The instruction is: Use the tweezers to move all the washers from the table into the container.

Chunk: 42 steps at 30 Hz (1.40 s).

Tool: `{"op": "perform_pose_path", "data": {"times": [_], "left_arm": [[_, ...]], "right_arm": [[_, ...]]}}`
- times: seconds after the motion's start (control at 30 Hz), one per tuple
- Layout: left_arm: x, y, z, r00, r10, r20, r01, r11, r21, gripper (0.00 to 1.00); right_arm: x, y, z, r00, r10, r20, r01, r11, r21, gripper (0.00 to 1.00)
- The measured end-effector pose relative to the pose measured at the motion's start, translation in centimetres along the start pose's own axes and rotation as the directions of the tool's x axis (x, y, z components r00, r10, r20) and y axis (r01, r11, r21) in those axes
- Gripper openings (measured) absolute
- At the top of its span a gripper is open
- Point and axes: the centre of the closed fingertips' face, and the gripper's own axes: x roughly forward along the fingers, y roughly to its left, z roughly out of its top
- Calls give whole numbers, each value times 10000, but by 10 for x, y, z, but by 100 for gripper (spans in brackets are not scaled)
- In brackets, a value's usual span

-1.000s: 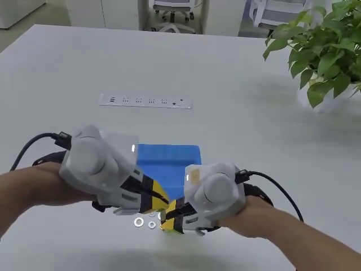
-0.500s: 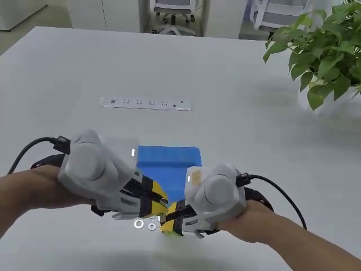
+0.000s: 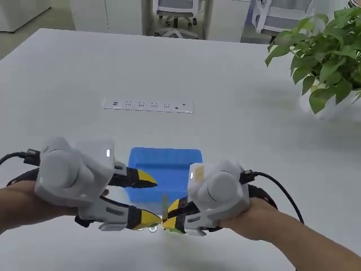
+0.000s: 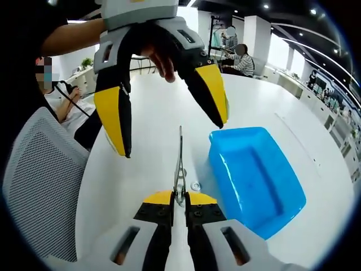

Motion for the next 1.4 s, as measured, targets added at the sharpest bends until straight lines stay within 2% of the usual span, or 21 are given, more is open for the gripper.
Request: {"op": "perform_pose_path", "data": {"times": [0.07,0.13,0.43,0.73,0.87,1.03,1.4], "left_arm": [[-3,2,0,9996,210,204,-199,9986,-481,52],[-6,3,0,9989,349,306,-327,9970,-707,55],[-17,5,-11,9957,873,323,-817,9859,-1461,68],[-24,1,-18,9939,1057,328,-979,9778,-1854,76],[-28,4,-21,9915,1263,302,-1182,9742,-1922,82],[-32,4,-22,9903,1365,256,-1288,9716,-1987,89],[-34,-1,-23,9884,1477,360,-1359,9646,-2258,99]], "right_arm": [[-3,0,3,10000,-6,34,6,10000,-77,8],[-6,-2,5,10000,-35,39,35,9999,-128,8],[-26,-13,32,9984,-363,429,376,9988,-305,8],[-38,-27,49,9964,-656,533,678,9968,-411,8],[-43,-36,55,9947,-808,633,837,9955,-445,8],[-47,-49,59,9923,-980,757,1024,9931,-567,8],[-50,-78,54,9891,-1261,760,1302,9902,-508,9]]}}
